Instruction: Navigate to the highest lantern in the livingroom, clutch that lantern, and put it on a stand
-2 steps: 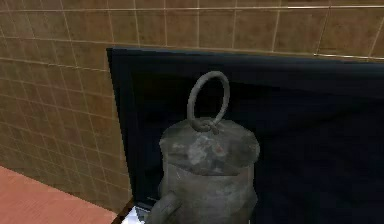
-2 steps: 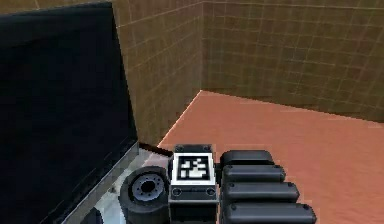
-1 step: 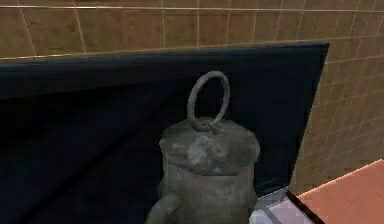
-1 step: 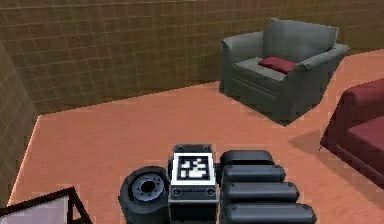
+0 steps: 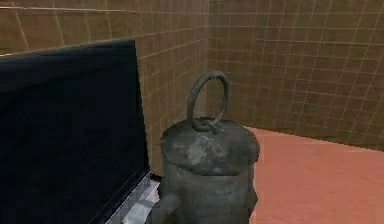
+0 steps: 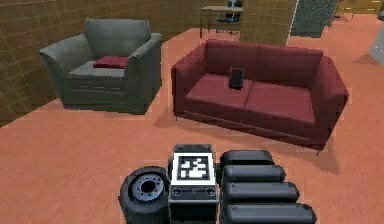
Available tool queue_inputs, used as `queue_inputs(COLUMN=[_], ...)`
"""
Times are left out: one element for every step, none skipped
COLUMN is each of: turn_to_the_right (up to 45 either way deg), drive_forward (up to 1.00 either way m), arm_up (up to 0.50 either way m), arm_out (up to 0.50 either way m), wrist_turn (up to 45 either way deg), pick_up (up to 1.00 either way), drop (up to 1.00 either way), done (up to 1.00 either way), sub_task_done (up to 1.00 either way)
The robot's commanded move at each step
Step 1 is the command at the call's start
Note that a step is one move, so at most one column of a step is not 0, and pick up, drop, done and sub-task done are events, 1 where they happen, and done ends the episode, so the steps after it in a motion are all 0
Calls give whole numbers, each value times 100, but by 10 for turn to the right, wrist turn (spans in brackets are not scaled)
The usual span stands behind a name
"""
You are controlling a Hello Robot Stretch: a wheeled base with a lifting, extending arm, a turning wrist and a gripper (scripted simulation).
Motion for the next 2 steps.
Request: queue_inputs(turn_to_the_right=[30, -450], drive_forward=[0, 0], arm_up=[0, 0], arm_out=[0, 0], wrist_turn=[0, 0], pick_up=[0, 0], drop=[0, 0], done=[0, 0], sub_task_done=[0, 0])
